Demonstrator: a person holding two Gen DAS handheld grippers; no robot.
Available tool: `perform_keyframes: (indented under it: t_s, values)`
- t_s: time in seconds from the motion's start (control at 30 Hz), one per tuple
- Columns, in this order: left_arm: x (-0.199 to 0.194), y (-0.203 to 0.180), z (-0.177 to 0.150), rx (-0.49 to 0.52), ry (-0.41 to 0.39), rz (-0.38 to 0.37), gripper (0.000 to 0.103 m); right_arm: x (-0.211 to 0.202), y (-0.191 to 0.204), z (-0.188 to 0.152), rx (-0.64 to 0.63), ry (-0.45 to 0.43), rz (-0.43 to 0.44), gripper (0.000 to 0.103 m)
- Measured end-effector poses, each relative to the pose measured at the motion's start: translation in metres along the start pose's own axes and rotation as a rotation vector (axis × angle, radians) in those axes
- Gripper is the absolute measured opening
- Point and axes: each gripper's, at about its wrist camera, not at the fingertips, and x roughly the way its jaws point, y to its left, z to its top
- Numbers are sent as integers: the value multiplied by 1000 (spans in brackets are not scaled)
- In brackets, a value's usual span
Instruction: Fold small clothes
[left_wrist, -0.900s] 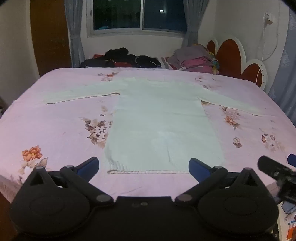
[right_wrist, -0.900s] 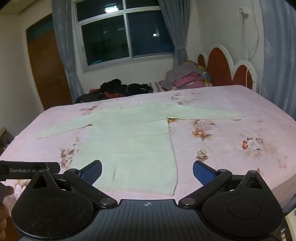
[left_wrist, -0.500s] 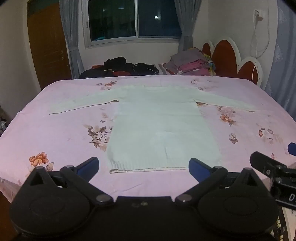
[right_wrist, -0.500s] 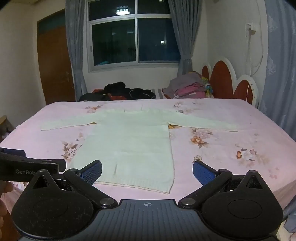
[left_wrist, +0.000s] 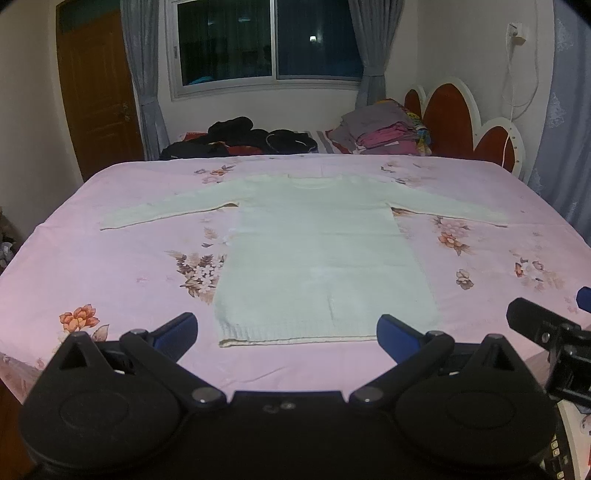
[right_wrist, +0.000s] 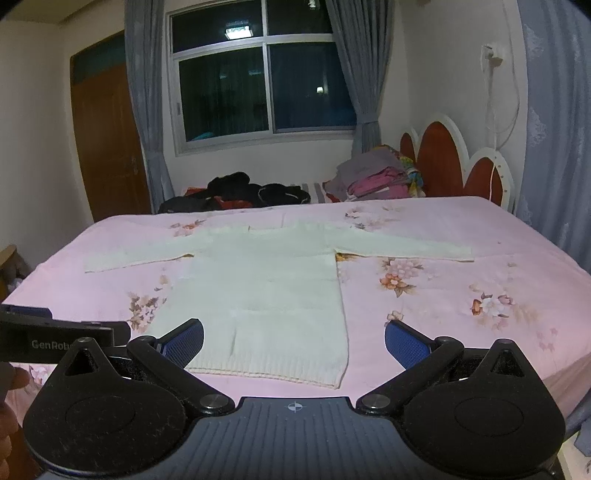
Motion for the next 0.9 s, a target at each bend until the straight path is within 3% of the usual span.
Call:
perform_keyframes:
  t_s: [0.9]
  values:
    - [7, -6, 5, -9, 18, 12, 103, 10, -5, -1, 11, 10, 16, 103]
